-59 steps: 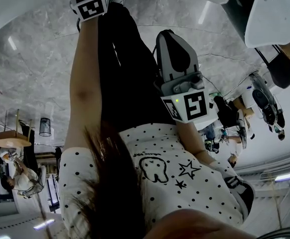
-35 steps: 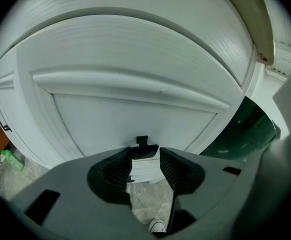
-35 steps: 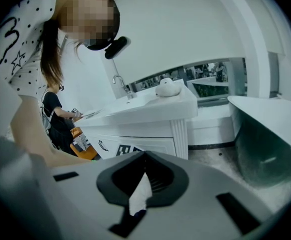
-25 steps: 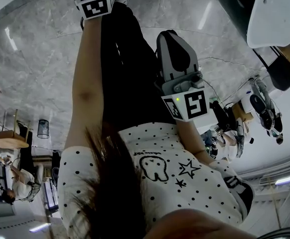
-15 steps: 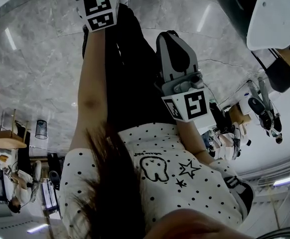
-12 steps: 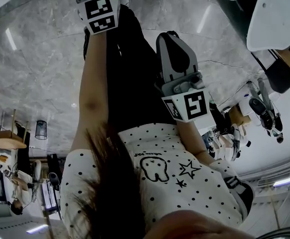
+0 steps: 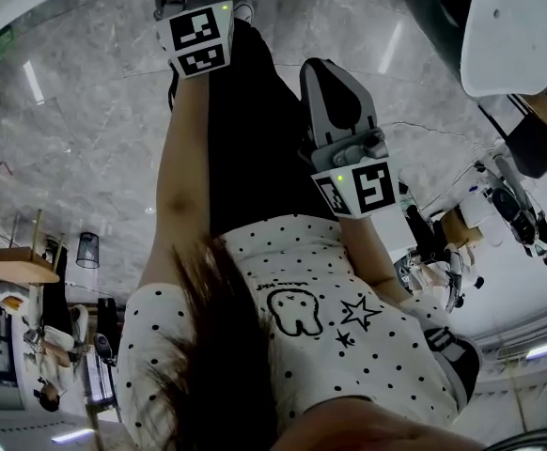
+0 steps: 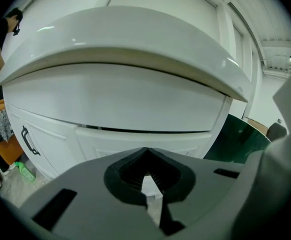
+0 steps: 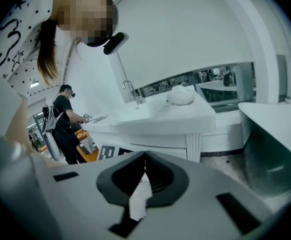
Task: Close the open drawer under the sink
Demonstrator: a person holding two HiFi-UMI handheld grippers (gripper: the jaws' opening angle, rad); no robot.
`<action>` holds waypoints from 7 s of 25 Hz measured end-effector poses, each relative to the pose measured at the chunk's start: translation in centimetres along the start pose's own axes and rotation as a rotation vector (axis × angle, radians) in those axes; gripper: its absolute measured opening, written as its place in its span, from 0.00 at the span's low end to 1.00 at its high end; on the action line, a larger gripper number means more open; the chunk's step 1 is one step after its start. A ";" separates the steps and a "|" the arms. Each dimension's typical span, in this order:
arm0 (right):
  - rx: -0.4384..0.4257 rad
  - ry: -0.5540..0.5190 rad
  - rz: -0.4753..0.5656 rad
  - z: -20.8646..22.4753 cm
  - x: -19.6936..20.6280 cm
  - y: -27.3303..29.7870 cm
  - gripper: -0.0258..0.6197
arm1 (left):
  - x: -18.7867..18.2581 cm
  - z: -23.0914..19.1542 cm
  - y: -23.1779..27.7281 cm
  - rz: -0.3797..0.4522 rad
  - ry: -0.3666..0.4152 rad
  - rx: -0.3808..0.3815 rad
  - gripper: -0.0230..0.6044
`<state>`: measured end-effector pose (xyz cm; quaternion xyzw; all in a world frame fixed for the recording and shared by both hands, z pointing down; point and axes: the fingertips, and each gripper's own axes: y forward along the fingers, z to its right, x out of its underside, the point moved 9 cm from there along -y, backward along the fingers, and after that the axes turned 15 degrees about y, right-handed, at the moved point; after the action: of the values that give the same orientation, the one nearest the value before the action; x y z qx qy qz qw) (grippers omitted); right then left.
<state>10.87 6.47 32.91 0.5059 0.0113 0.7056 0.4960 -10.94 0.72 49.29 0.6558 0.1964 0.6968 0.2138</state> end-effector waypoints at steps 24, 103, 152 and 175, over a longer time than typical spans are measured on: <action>-0.089 -0.065 0.043 -1.7 -5.1 -5.9 0.06 | -9.8 0.1 -9.0 0.080 0.082 -0.021 0.04; -0.143 -0.372 0.263 -6.7 -10.0 -10.0 0.06 | -20.4 3.5 -29.0 0.459 0.192 0.128 0.04; -0.118 -0.369 0.273 -6.1 -10.3 -9.7 0.06 | -20.5 3.2 -28.2 0.449 0.149 0.139 0.04; -0.116 -0.373 0.271 -6.0 -10.3 -9.7 0.06 | -20.3 3.1 -28.2 0.441 0.136 0.133 0.04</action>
<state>13.16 6.96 17.77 0.5951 -0.1892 0.6593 0.4187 -5.70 12.82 16.99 0.6472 0.1079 0.7546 -0.0010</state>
